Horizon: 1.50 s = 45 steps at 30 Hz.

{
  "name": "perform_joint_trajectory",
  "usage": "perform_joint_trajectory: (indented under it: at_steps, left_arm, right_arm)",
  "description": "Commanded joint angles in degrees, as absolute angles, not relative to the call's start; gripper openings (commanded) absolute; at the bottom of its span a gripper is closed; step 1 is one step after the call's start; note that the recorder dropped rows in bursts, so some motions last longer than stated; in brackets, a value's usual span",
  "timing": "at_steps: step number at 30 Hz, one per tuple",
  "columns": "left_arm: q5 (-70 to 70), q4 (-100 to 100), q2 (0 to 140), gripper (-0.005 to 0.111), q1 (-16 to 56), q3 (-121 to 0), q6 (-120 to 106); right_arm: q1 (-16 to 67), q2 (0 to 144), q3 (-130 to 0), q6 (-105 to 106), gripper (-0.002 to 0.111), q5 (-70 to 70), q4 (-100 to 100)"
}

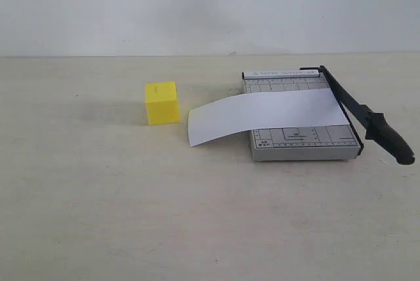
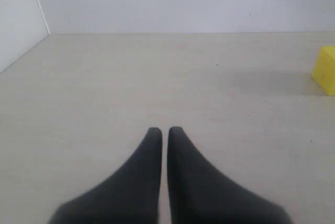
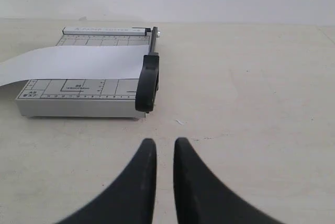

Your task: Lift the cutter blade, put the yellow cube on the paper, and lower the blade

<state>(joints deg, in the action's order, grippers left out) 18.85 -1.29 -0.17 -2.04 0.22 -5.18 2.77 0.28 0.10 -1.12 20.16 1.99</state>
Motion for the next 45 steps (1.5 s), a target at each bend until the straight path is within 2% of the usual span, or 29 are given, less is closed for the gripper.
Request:
perform_joint_trajectory:
  at_steps: [1, 13, 21, 30, 36, 39, 45]
  left_arm:
    - [17.95, -1.20, 0.00, 0.004, -2.20, 0.00, -4.69]
    - [17.95, -1.20, 0.00, 0.004, -2.20, 0.00, -4.69]
    - [17.95, -1.20, 0.00, 0.004, -2.20, 0.00, -4.69]
    - [17.95, -1.20, 0.00, 0.004, -2.20, 0.00, -4.69]
    - [17.95, -1.20, 0.00, 0.004, -2.20, 0.00, -4.69]
    - [17.95, -1.20, 0.00, 0.004, -2.20, 0.00, -4.69]
    - [17.95, -1.20, 0.00, 0.004, -2.20, 0.00, -4.69]
  right_arm:
    - [2.80, 0.00, 0.00, -1.16, 0.013, 19.93, 2.09]
    - [2.80, 0.00, 0.00, -1.20, 0.013, 18.81, 2.09]
    - [2.80, 0.00, 0.00, -13.64, 0.013, 9.80, -11.25]
    - [2.80, 0.00, 0.00, -13.64, 0.013, 2.81, -20.61]
    - [2.80, 0.00, 0.00, -6.90, 0.013, -9.40, -19.99]
    - [2.80, 5.57, 0.00, -6.31, 0.013, -8.39, -19.99]
    - [2.80, 25.73, 0.00, -2.85, 0.013, -8.99, -19.99]
